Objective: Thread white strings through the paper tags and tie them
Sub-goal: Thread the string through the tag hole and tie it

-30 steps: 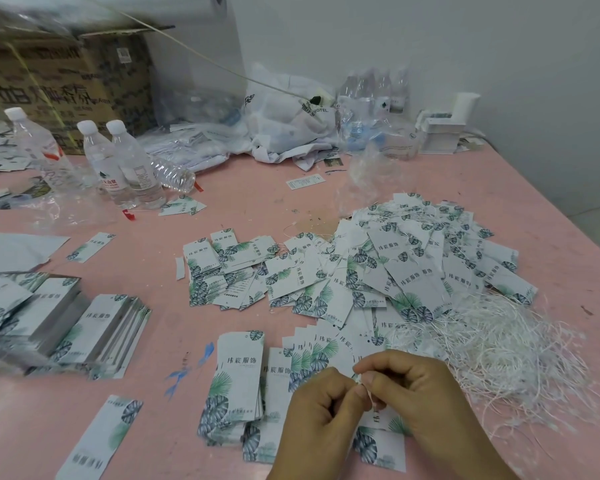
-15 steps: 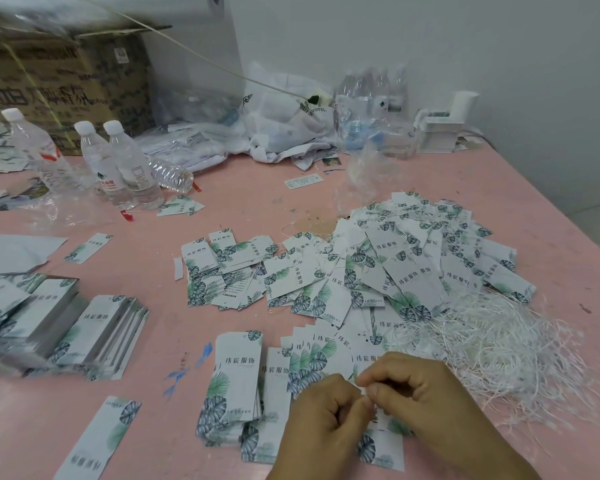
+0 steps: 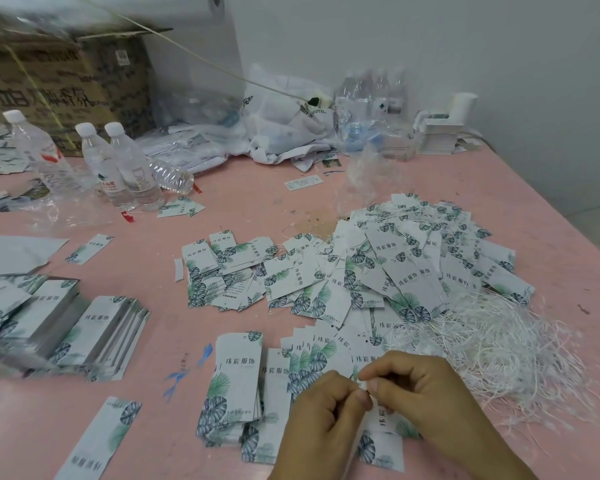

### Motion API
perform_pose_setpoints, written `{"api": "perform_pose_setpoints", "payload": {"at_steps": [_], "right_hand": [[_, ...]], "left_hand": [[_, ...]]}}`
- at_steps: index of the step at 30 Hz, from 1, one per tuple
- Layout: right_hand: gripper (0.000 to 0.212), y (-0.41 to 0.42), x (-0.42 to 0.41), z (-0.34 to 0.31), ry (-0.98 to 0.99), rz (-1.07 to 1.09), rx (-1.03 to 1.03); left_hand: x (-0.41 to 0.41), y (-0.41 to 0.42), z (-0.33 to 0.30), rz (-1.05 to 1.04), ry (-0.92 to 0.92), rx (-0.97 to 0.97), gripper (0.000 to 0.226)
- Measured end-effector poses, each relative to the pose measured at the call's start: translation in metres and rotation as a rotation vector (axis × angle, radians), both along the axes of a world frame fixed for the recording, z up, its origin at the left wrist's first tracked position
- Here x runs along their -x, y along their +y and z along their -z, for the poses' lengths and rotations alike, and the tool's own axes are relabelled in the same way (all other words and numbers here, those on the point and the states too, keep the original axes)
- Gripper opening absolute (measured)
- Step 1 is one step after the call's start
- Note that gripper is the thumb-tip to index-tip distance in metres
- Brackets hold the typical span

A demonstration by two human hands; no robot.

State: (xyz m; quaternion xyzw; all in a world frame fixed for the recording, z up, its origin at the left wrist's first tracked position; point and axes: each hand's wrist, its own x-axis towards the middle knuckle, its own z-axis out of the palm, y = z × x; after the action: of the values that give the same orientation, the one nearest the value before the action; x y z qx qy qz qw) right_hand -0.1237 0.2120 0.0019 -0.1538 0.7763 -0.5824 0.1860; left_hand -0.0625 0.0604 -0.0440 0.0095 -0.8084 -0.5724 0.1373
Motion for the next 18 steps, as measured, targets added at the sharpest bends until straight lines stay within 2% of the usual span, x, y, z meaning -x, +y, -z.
{"api": "perform_pose_setpoints", "payload": {"at_steps": [6,14,18], "right_hand": [[0.026,-0.0016,0.0006,-0.0015,-0.083,0.018,0.088],[0.021,0.0001,0.0029,-0.0023,-0.163,-0.033,0.201],[0.012,-0.0039,0.0032,0.0009,-0.167,-0.015,0.273]], "left_hand": [[-0.0001,-0.0011,0.0024,-0.033,0.041,0.019,0.017],[-0.0012,-0.0015,0.0024,-0.071,-0.017,-0.311,0.025],[-0.0023,0.0004,0.0016,-0.067,0.083,-0.217,0.011]]}}
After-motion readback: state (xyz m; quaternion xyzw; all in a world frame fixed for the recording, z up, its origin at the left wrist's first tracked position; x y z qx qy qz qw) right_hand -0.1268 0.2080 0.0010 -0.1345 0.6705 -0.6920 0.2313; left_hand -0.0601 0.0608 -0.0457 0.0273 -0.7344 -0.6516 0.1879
